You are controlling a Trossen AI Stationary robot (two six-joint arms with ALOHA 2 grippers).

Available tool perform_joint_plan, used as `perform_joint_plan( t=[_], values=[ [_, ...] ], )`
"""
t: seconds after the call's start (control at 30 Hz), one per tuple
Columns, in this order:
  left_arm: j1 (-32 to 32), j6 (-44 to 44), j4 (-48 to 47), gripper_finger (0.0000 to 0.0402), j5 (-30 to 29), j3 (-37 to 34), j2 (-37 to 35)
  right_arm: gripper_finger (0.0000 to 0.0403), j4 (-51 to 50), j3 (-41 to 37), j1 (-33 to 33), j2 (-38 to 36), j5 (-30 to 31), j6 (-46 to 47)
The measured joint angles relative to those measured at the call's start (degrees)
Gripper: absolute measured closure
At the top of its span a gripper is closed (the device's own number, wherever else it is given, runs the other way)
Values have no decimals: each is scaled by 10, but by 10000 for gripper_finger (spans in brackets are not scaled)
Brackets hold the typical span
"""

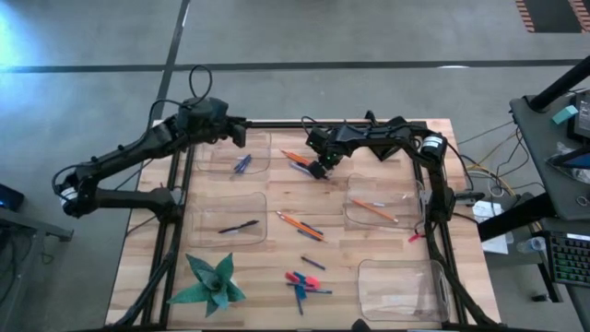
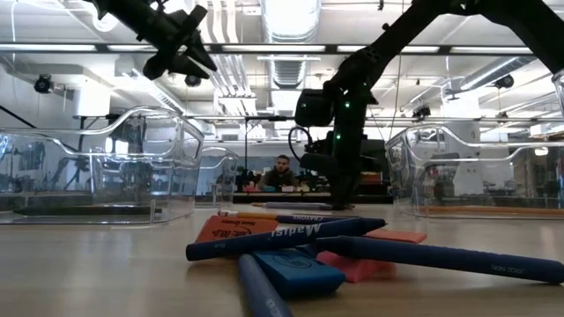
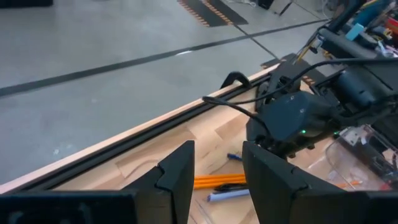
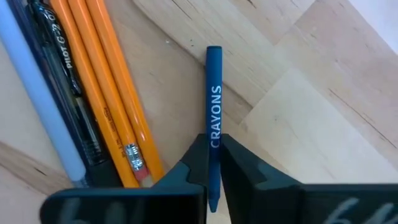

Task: Sort crayons/erasers/pens/pencils in bins
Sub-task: Put the blue crayon into the top transparent bin

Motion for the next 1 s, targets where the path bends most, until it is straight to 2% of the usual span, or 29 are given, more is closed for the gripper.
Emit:
perform_joint_plan(
  t=[0.23,0.43,0.63,0.83,1.0],
  values=[
    [-1,4,15,281,3,-5,0,388,-2,21,-1,-7,5,-3],
    [-3,33,67,281,26,-20,0,389,38,32,1,-49,-2,-15],
    [-4,43,141,281,100,-33,1,389,138,32,8,-117,-77,-43],
    [-9,57,265,281,183,-70,1,389,268,32,28,-195,-169,-117],
    [-13,64,355,281,190,-104,1,390,299,33,49,-249,-182,-157]
  ],
)
